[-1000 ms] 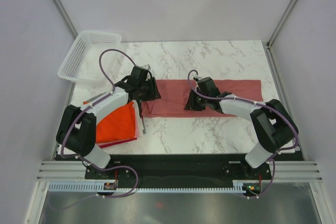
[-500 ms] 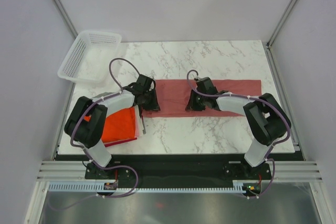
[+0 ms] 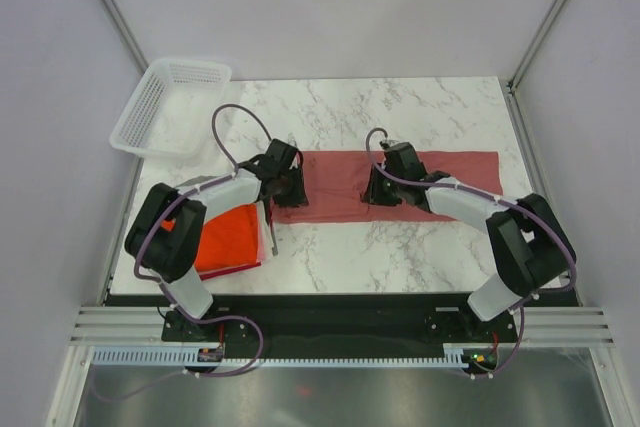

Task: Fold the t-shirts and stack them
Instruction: Fold the tshirt

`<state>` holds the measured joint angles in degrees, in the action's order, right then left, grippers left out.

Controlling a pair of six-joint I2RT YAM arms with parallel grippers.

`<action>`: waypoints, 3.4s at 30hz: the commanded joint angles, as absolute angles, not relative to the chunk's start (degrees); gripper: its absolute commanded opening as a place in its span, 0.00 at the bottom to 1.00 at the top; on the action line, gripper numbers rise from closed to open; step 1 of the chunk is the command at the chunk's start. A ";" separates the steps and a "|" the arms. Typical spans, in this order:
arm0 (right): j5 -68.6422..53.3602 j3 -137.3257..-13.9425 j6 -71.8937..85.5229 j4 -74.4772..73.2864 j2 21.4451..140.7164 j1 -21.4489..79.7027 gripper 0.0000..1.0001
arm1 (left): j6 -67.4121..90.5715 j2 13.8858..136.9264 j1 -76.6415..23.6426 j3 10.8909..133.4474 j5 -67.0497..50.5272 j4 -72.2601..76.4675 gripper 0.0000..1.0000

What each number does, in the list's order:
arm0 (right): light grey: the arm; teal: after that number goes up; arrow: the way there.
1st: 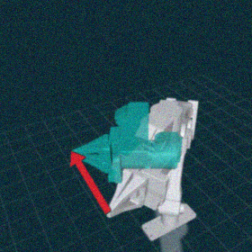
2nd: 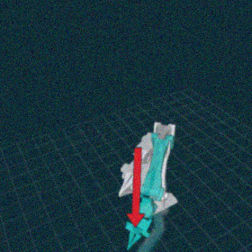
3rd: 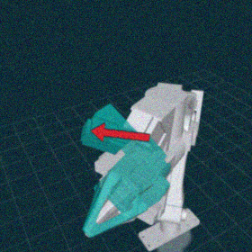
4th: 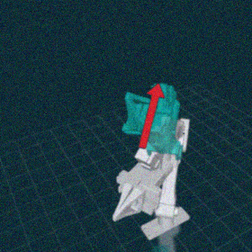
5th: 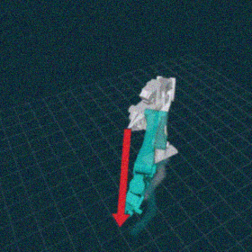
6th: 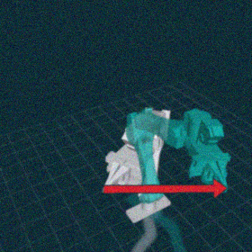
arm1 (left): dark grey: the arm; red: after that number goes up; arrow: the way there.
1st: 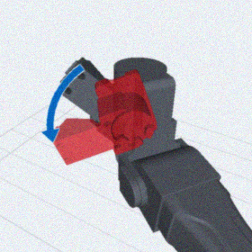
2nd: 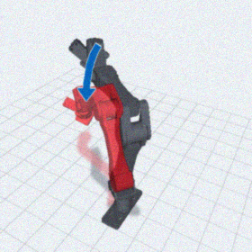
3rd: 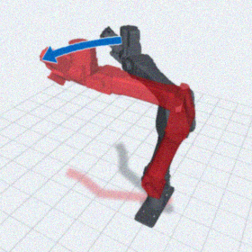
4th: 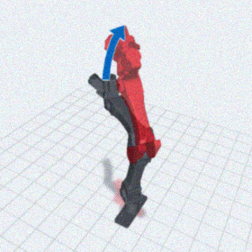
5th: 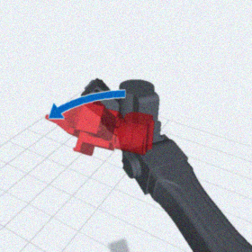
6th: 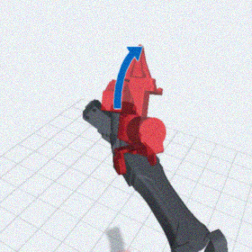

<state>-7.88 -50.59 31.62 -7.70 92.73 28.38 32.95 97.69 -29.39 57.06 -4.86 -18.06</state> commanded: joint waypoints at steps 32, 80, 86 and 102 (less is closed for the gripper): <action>-31.28 -121.62 -3.25 -31.28 137.10 26.46 0.61 | 34.36 67.76 -31.11 50.72 7.21 -22.85 0.71; -2.28 -119.74 20.66 -14.24 130.81 0.35 0.82 | 31.64 74.88 -30.06 47.37 0.53 -14.42 0.74; -4.40 -90.25 16.26 -15.81 104.45 0.79 0.74 | 33.31 70.06 -30.06 41.76 -2.01 -6.61 0.85; 13.97 -57.48 17.14 -38.14 78.74 13.25 0.62 | 32.08 66.27 -30.41 32.35 -1.93 4.48 0.83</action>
